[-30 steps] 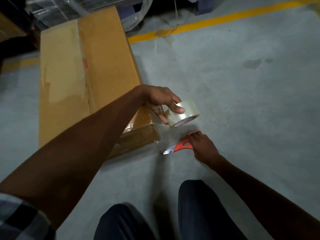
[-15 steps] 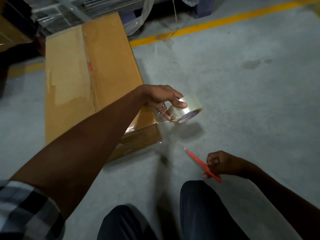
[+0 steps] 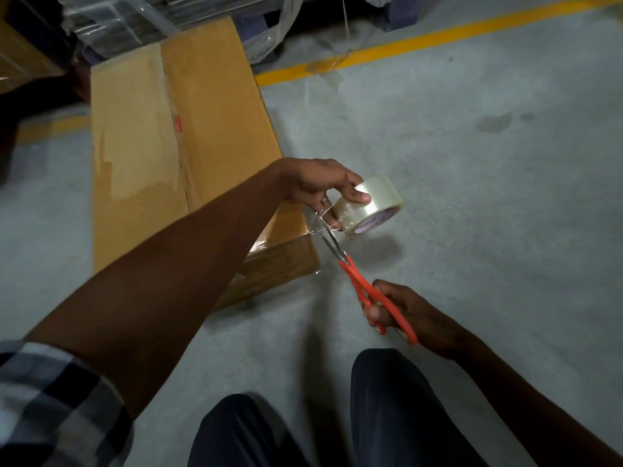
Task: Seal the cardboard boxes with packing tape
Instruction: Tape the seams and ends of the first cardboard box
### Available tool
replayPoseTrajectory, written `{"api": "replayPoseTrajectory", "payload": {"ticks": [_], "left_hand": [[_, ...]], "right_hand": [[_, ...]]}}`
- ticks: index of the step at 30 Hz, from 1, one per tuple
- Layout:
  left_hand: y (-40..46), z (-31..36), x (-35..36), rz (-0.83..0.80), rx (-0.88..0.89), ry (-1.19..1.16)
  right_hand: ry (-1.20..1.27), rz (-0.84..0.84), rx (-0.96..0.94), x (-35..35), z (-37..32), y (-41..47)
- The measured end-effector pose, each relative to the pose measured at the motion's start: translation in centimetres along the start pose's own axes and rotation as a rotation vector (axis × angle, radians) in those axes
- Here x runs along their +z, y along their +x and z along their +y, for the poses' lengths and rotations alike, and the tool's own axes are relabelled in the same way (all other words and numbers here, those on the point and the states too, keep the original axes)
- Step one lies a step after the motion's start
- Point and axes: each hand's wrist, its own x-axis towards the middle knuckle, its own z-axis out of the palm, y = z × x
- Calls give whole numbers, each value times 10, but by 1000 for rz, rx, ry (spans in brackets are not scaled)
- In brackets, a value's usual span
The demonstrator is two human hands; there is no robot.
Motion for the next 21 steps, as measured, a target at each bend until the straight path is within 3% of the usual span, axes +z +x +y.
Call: {"api": "replayPoseTrajectory", "payload": {"ticks": [5,21], "left_hand": [[-2,2,2,8,11,22],[1,2,2,29,-1,42]], "right_hand": [[-31,99,-69,10,-11,6],[-61,305,-41,19,-3,14]]}}
